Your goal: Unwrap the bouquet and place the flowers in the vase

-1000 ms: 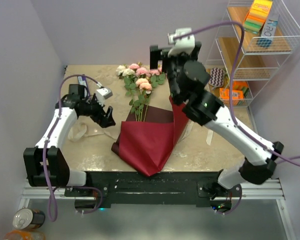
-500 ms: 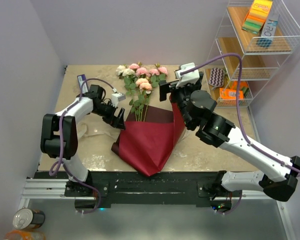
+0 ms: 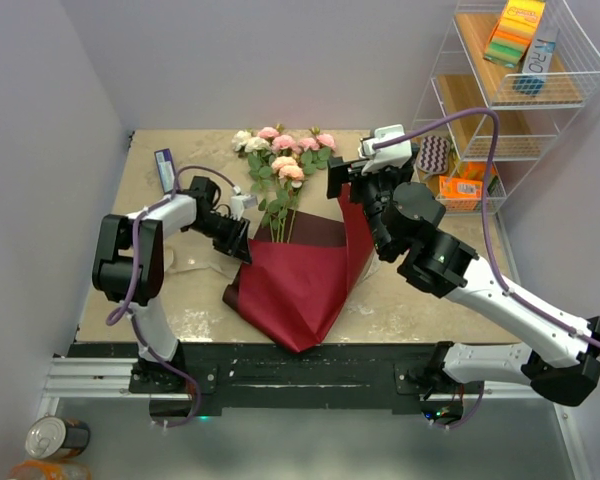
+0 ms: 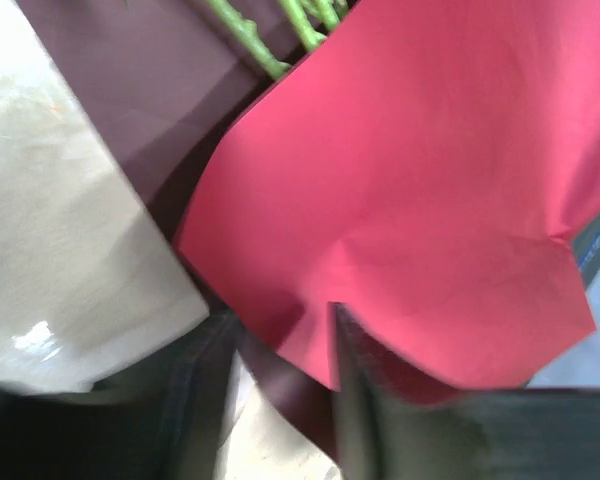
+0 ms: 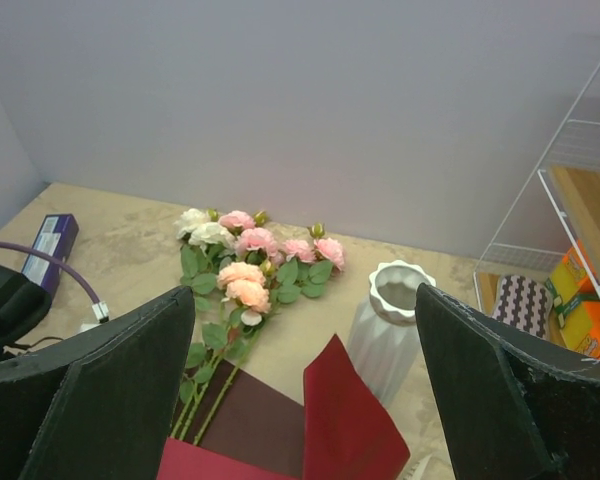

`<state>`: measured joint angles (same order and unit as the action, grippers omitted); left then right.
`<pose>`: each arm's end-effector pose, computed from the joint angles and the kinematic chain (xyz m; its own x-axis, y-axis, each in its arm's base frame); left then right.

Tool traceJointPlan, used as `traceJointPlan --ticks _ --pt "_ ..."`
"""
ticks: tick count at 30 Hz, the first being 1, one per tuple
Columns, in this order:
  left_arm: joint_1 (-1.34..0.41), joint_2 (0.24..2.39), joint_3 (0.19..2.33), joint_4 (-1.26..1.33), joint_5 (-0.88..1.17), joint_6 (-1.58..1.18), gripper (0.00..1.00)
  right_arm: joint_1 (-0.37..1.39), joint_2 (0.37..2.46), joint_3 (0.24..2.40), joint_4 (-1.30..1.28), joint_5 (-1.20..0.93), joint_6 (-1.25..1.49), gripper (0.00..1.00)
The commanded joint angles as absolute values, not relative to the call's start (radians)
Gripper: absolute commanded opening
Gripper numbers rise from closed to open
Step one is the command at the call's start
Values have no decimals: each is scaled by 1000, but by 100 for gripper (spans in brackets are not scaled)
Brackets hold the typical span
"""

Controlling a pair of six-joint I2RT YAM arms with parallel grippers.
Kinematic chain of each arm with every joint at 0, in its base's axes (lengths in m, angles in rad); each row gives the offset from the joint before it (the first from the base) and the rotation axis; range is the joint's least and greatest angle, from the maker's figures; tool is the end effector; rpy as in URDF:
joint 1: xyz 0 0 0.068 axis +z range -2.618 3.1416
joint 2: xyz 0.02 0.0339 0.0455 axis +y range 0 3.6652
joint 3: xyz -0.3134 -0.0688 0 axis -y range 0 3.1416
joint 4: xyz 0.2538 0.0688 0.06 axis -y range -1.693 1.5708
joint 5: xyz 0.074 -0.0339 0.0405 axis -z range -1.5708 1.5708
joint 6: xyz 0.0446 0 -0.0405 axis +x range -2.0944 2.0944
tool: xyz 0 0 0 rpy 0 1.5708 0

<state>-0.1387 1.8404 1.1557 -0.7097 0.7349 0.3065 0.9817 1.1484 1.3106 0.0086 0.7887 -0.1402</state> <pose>0.3492 -0.0789 0.1961 -0.8635 0.3466 -0.3665 0.5031 0.6440 -0.5764 0.1575 0.1788 0.5175 0.1211 0.0040 -0.9926 -0.1824 0.9831 -0.0183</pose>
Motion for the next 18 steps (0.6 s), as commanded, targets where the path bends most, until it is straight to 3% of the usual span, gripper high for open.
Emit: traceJointPlan --ticks 1,3,4,5,12,18 --pt "-152 1882 1216 -767 819 319 25 985 1123 1336 37 828 -150 94" --pt "-153 1879 1215 -764 824 324 14 985 1118 1335 35 827 -147 94" --pt "-153 1873 1215 -767 824 324 3 985 1117 1336 37 825 -146 94" --pt "-152 1870 1216 -770 833 330 0 985 1115 1338 37 827 -146 94" --pt "-152 1833 1322 -821 848 331 0 985 1114 1344 25 822 -141 94" --pt "-153 1900 1961 -1022 703 291 0 991 1172 1457 3 834 -159 95"
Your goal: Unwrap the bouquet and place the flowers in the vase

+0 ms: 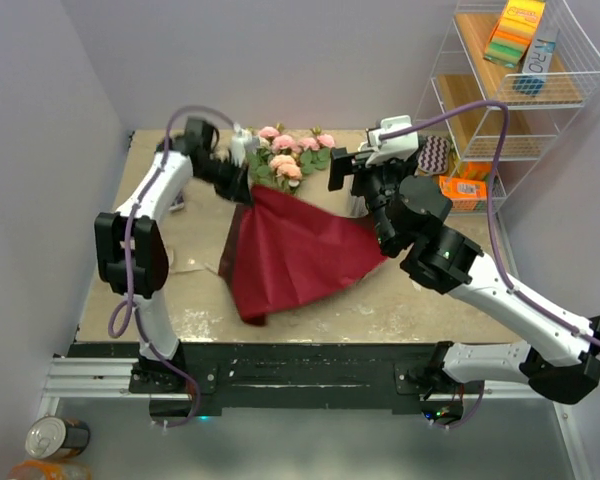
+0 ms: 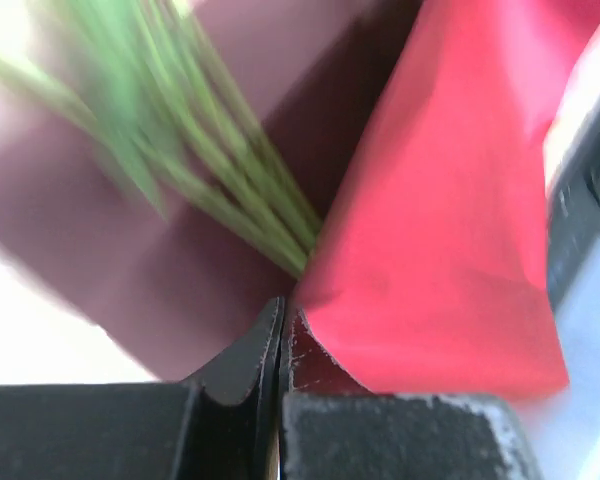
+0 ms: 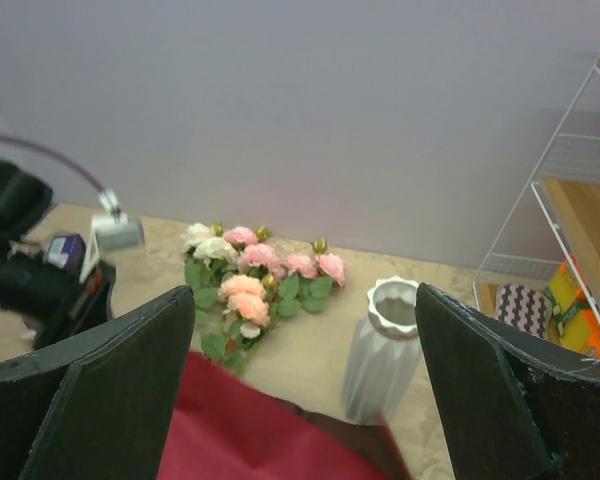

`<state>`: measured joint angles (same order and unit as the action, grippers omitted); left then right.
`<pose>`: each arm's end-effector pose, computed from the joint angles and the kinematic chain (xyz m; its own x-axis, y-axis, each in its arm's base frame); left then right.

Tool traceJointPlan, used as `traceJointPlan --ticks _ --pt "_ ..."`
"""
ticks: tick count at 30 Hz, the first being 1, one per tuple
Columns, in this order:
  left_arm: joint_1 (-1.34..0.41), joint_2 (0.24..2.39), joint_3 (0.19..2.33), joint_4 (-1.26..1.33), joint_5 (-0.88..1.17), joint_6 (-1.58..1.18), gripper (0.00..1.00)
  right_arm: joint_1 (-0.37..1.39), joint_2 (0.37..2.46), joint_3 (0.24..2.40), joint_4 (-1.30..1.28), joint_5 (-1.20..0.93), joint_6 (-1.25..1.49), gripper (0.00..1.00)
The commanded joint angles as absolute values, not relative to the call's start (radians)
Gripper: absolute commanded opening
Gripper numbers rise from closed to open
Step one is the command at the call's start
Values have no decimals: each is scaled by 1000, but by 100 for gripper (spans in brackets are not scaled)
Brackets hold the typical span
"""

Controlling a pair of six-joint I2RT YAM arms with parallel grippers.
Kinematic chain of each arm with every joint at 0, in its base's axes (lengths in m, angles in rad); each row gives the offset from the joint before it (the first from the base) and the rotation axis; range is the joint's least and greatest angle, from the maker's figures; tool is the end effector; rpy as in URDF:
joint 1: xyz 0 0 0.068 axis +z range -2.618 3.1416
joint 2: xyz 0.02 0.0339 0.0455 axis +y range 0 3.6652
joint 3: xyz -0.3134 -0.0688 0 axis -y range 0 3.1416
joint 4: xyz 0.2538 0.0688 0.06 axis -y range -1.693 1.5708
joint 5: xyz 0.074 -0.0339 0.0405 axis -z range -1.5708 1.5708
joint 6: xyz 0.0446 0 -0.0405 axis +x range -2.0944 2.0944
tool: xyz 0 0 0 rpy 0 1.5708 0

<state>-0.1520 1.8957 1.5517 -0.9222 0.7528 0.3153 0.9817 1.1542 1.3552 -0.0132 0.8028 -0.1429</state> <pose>0.4018 -0.0924 0.2797 -0.7994 0.3514 -0.4874 0.5902 0.6115 -0.5271 0.1561 0.1759 0.5292 0.1290 0.0150 -0.9915 -0.1683 0.9857 -0.0070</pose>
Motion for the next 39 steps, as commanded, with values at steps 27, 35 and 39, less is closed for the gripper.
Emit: traceJointPlan --ticks 27,35,39 --pt "-778 1474 1642 -1304 718 500 52 1000 1166 1451 -103 982 -183 96" --pt "-902 1375 1555 -1247 693 451 54 994 1135 1394 -179 1026 -95 97" --pt "-917 1329 1572 -1318 794 506 56 989 1123 1387 -244 1038 -35 97"
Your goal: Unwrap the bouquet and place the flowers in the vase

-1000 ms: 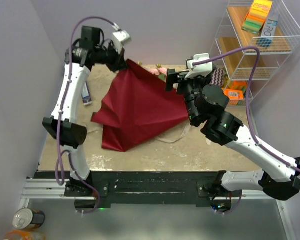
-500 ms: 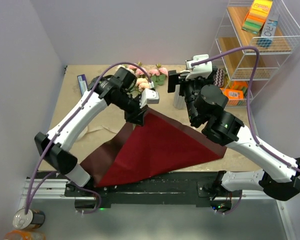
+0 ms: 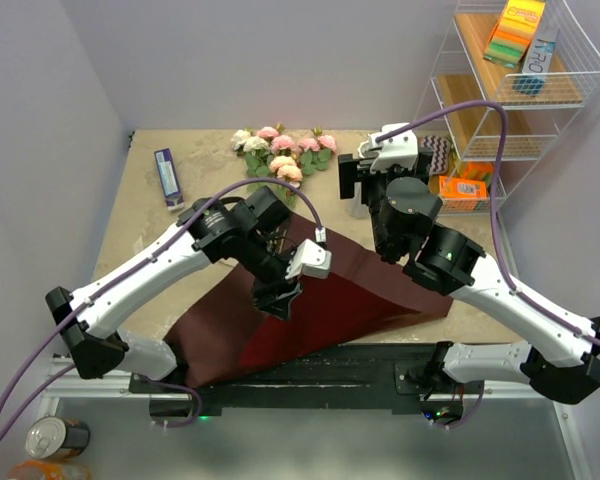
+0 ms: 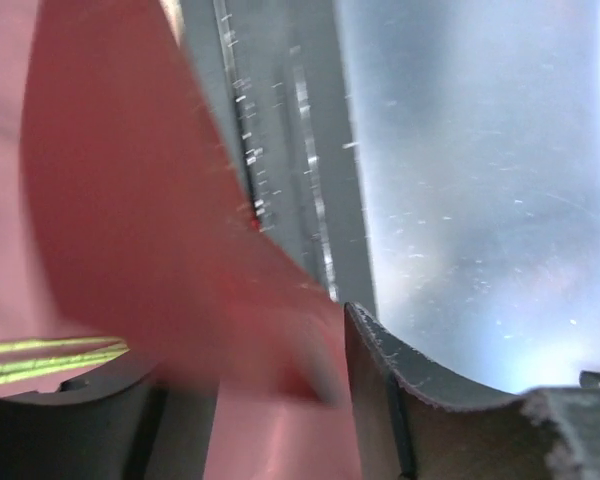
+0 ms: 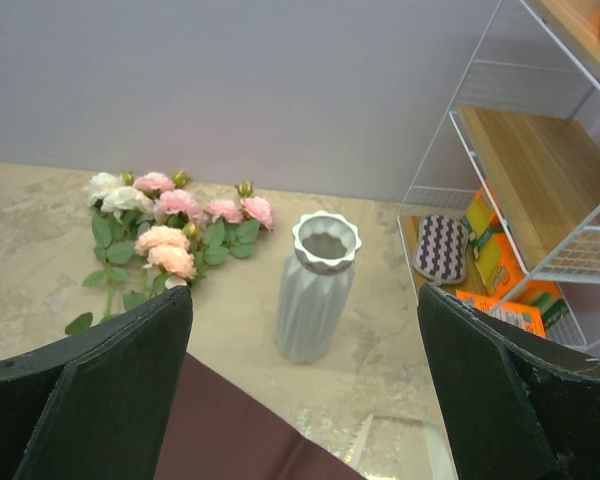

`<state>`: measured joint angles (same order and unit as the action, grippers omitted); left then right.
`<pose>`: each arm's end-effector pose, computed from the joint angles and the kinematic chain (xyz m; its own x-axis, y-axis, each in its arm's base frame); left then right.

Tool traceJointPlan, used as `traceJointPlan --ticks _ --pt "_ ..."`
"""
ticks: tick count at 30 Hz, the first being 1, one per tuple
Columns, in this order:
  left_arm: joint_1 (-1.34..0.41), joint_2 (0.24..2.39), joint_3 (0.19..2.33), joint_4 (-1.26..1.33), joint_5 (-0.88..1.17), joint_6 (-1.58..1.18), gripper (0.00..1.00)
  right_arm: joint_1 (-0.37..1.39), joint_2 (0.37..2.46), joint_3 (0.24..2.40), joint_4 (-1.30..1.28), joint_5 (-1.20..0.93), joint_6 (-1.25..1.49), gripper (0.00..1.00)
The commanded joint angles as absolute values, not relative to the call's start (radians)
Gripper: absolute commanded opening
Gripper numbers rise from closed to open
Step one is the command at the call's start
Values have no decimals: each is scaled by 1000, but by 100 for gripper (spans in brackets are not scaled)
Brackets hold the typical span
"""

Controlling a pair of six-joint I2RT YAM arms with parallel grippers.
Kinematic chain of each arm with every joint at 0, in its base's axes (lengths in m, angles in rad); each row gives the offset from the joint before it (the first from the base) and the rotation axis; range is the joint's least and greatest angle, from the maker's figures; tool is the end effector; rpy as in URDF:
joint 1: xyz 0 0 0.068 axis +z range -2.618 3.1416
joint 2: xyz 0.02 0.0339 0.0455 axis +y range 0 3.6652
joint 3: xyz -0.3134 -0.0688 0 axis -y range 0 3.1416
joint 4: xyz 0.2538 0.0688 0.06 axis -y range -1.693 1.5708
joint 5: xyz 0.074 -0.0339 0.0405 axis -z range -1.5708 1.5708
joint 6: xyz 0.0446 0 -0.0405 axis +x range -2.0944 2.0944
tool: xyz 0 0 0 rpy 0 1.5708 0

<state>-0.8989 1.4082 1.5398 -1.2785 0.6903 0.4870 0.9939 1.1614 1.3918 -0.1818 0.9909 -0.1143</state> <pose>0.1381 -0.2193 0.4168 -0.1427 0.7591 -0.6351 0.9429 -0.0908 -0.3204 0.1551 0.1699 0.5222 0.0267 -0.0735 -0.9969 -0.0005 0.9973 -0.0735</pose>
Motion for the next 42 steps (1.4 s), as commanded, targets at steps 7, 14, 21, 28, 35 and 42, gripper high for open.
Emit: traceJointPlan --ticks 7,14,21,28,35,42 --pt "-1026 1318 1641 -1316 804 488 99 979 1140 1448 -354 1071 64 98" --pt "-1147 1341 1691 -1318 859 494 99 968 1160 1516 -511 956 181 98" --pt "-1238 1286 1621 -1312 682 534 95 968 1164 1424 -607 864 326 98" --pt "-1163 1171 1678 -1168 249 509 93 988 1117 1223 -615 750 471 92" --pt "-719 1146 1424 -873 211 486 100 1008 1248 1211 -539 746 462 92" --pt "-25 1472 1344 -803 603 439 88 965 1620 1440 -448 599 420 88"
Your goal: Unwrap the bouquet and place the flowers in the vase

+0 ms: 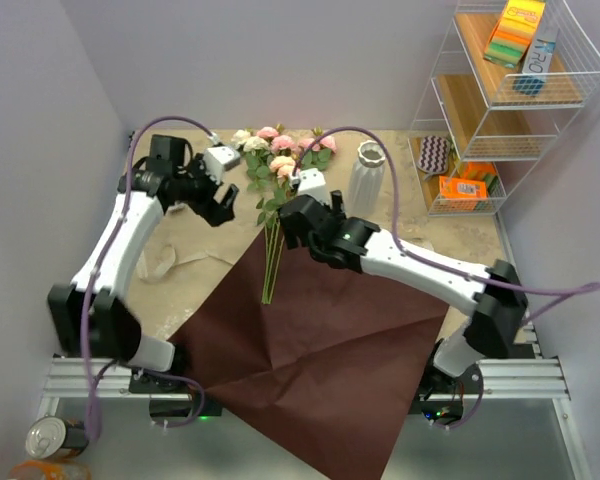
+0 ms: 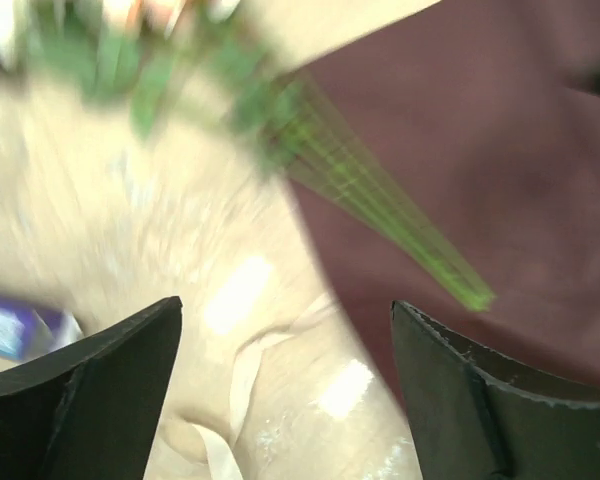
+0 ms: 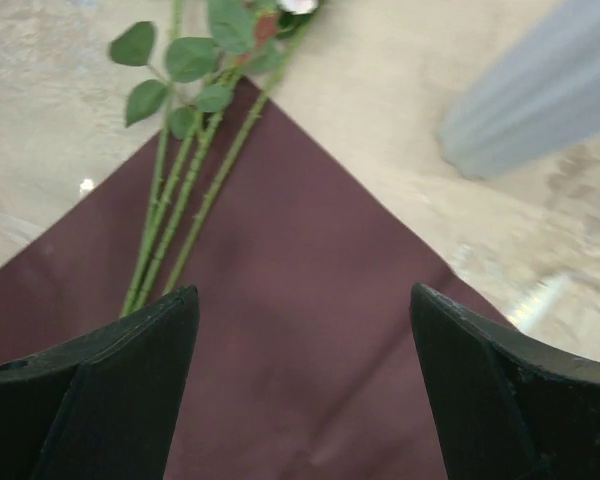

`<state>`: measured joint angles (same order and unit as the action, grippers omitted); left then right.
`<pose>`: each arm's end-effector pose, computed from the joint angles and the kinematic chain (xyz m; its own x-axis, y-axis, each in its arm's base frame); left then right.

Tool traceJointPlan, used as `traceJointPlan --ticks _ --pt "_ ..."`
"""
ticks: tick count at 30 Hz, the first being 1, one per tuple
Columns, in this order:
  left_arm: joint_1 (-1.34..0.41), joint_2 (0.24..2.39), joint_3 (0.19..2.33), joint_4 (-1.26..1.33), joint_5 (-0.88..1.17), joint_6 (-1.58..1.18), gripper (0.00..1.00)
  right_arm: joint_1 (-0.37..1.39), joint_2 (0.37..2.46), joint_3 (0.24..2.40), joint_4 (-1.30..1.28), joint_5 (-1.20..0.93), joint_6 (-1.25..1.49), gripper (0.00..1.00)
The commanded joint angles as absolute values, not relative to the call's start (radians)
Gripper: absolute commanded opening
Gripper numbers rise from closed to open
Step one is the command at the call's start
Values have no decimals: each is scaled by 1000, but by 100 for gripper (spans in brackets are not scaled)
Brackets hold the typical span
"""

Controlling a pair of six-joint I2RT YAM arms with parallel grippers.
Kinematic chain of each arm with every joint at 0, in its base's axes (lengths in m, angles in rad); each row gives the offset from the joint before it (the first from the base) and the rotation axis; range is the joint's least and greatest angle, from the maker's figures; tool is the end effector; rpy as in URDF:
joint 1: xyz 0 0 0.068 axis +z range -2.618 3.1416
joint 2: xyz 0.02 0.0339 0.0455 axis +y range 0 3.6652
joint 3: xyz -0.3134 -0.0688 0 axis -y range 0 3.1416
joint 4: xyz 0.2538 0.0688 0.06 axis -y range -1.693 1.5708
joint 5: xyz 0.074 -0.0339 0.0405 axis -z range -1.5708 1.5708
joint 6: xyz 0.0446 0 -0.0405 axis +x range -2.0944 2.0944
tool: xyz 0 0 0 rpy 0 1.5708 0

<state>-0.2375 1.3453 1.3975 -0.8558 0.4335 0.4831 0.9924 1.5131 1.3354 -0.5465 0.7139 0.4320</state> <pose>0.2675 -0.0840 0.4097 -0.3888 0.5278 -0.7551 0.7650 0.6417 0.0547 0.2120 0.2713 0.3692 -0.4816 -0.1589 -0.8618 -0.1796 0.9805 -0.0804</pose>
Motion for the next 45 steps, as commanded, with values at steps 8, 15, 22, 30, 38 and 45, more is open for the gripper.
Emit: traceJointPlan --ticks 8,15,22,30,38,45 --pt "-6 1442 1216 -681 491 396 89 868 1874 1555 -333 457 440 68" --pt "-6 1376 1158 -653 476 402 90 830 1977 1551 -196 425 454 54" --pt "-6 1338 1118 -641 463 426 90 819 2042 1563 -104 411 471 49" --pt "-5 1316 1089 -640 420 474 88 815 2143 1611 -95 425 492 30" --pt "-5 1324 1091 -615 411 466 88 804 2183 1628 -91 430 499 31" --pt "-6 1336 1069 -595 414 459 88 796 2214 1640 -95 413 505 46"
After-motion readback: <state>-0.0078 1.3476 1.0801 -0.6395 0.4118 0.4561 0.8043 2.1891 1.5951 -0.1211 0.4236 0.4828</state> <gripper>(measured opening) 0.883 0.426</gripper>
